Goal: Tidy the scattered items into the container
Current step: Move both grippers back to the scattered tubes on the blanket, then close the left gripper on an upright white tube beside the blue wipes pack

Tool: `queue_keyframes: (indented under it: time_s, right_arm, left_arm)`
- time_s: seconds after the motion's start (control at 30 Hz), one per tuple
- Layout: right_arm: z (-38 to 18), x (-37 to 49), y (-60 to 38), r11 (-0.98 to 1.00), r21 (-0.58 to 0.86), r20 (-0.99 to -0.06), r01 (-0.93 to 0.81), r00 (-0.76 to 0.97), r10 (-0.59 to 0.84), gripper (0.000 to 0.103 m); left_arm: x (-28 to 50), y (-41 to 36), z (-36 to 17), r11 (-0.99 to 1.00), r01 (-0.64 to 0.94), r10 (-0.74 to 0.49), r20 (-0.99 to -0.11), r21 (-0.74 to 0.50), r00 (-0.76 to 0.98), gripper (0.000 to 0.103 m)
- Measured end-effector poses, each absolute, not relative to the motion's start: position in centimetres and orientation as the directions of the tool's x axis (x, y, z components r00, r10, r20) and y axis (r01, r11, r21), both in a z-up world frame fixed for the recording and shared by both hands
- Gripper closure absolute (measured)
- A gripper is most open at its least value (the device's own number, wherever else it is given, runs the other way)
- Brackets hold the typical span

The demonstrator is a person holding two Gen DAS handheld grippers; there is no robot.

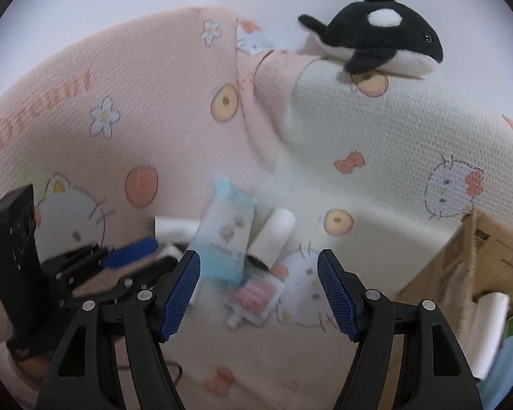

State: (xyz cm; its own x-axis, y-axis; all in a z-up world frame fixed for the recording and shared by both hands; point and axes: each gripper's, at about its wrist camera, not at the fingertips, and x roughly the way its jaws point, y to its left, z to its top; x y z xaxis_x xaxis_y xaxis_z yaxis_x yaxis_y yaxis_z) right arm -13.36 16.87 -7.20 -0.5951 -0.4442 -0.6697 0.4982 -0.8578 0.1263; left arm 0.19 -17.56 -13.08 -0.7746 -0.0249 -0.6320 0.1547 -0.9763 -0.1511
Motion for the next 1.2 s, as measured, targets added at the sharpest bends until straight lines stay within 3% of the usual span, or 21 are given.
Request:
queue_keyframes:
  time_s: [0.23, 0.37, 0.5, 0.6, 0.7, 0.77, 0.93, 1.1, 1.2]
  right_arm:
    - [-8.8, -14.0, 16.2, -0.875, 0.2, -0.614, 0.44, -0.64, -0.462, 0.034]
    - [-9.7, -13.5, 14.6, -0.894, 0.015, -0.556, 0.447, -0.74, -0.379, 0.034]
    - [-11.2, -14.3, 13.6, -0.886, -0.01, -0.583, 0.464, -0.722, -0.372, 0.035]
    - [-13.1, -16.1, 13.9, -0.89, 0.075, -0.633, 0.45, -0.668, -0.391, 0.037]
    - [-14.8, -17.7, 14.7, -0.893, 0.177, -0.668, 0.414, -0.615, -0.418, 0.049]
    - [-15.8, -18.5, 15.2, -0.892, 0.216, -0.683, 0.397, -0.591, -0.429, 0.051]
    - [-17.3, -19.2, 15.9, -0.892, 0.237, -0.69, 0.385, -0.579, -0.434, 0.052]
    - [-18.6, -20.2, 16.2, -0.877, 0.305, -0.693, 0.37, -0.545, -0.471, 0.052]
    - [-19.4, -20.9, 16.0, -0.872, 0.326, -0.704, 0.366, -0.521, -0.482, 0.052]
  left_arm:
    - [-1.0, -19.1, -14.1, -0.967, 0.177, -0.014, -0.658, -0.181, -0.753, 0.065]
    - [-1.5, -21.0, -14.6, -0.946, 0.191, 0.036, -0.668, -0.263, -0.743, 0.065]
    - [-2.9, -22.4, -15.0, -0.924, 0.169, 0.122, -0.684, -0.342, -0.719, 0.057]
    - [-4.2, -23.6, -15.8, -0.892, 0.189, 0.17, -0.694, -0.41, -0.699, 0.054]
    - [-5.6, -24.8, -16.6, -0.842, 0.2, 0.248, -0.689, -0.501, -0.681, 0.053]
    - [-6.6, -25.1, -17.0, -0.831, 0.202, 0.27, -0.693, -0.518, -0.669, 0.053]
    - [-9.3, -24.3, -17.6, -0.841, 0.176, 0.304, -0.716, -0.511, -0.628, 0.053]
    - [-12.4, -23.8, -19.6, -0.742, 0.226, 0.442, -0.714, -0.631, -0.543, 0.053]
    - [-13.8, -23.9, -20.4, -0.732, 0.282, 0.432, -0.743, -0.62, -0.511, 0.053]
